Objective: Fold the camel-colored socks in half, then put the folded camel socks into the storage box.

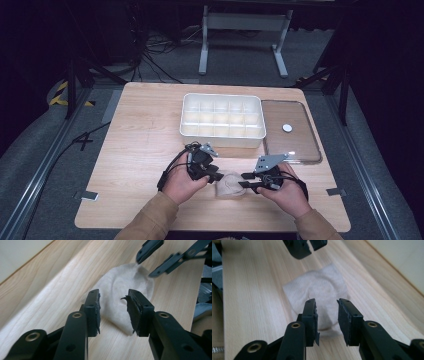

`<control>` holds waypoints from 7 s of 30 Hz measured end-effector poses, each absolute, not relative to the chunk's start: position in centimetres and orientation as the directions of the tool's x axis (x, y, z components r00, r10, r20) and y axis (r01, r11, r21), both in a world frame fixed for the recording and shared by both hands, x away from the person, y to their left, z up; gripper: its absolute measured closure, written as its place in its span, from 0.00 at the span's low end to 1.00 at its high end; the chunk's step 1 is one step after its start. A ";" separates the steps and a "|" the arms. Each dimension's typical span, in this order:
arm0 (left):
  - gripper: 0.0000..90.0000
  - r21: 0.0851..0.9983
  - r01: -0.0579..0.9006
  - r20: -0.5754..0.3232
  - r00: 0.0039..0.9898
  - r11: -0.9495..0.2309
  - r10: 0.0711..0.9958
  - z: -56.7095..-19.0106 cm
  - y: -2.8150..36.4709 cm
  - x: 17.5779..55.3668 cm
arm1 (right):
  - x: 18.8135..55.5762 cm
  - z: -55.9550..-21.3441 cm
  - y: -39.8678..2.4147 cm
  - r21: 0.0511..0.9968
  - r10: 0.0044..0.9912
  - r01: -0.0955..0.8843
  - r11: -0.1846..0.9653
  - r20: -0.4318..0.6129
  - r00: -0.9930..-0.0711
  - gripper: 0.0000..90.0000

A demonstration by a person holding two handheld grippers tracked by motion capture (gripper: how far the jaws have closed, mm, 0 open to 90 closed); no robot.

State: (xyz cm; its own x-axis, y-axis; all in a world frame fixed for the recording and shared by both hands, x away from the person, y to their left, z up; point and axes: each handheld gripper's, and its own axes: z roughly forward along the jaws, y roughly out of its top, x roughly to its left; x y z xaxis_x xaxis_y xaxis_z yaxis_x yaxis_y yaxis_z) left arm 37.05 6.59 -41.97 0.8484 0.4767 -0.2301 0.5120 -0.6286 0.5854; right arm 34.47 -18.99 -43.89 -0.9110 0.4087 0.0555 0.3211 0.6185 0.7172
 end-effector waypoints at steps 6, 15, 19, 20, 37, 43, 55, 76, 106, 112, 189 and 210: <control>0.70 0.573 0.509 -0.210 0.848 -0.642 0.486 -41.7 7.1 36.7 | 34.3 -43.4 -18.8 0.738 0.456 0.373 0.562 0.100 -0.885 0.83; 0.72 0.511 0.522 -0.186 0.843 -0.683 0.505 -42.4 8.0 37.2 | 34.1 -44.6 -18.0 0.696 0.512 0.479 0.535 0.184 -0.839 0.99; 0.73 0.502 0.524 -0.185 0.842 -0.688 0.506 -42.7 7.9 37.1 | 34.1 -45.2 -17.6 0.698 0.521 0.478 0.534 0.174 -0.836 0.97; 0.73 0.502 0.519 -0.180 0.845 -0.692 0.504 -42.8 7.8 37.1 | 34.1 -45.4 -17.5 0.708 0.521 0.470 0.527 0.168 -0.837 0.96; 0.68 0.483 0.523 -0.197 0.847 -0.703 0.494 -44.0 7.5 37.2 | 34.6 -46.6 -17.2 0.695 0.545 0.451 0.560 0.101 -0.832 0.95; 0.70 0.456 0.528 -0.190 0.844 -0.716 0.502 -44.0 7.5 37.3 | 34.9 -46.7 -17.4 0.702 0.546 0.439 0.560 0.086 -0.834 0.95; 0.87 0.410 0.535 -0.182 0.841 -0.738 0.509 -44.3 7.0 37.1 | 35.3 -47.3 -17.8 0.731 0.508 0.419 0.539 0.114 -0.854 0.95; 1.00 0.397 0.471 -0.113 0.877 -0.788 0.467 -45.0 5.1 36.5 | 35.0 -47.2 -17.3 0.732 0.480 0.372 0.571 0.070 -0.874 0.95; 0.98 0.535 0.349 -0.047 0.922 -0.770 0.385 -43.6 3.0 35.3 | 33.6 -46.9 -16.0 0.723 0.488 0.339 0.602 0.004 -0.873 0.91; 0.99 0.528 0.349 -0.027 0.918 -0.774 0.396 -43.7 3.2 35.4 | 33.4 -45.6 -16.8 0.708 0.478 0.331 0.623 -0.010 -0.878 0.88; 0.89 0.561 0.344 -0.088 0.929 -0.753 0.358 -44.4 1.9 34.9 | 34.7 -46.6 -18.0 0.788 0.531 0.410 0.460 0.126 -0.838 0.86; 0.80 0.638 0.452 -0.167 0.871 -0.623 0.462 -44.8 3.8 37.2 | 34.9 -47.1 -17.8 0.785 0.455 0.328 0.526 0.066 -0.888 0.83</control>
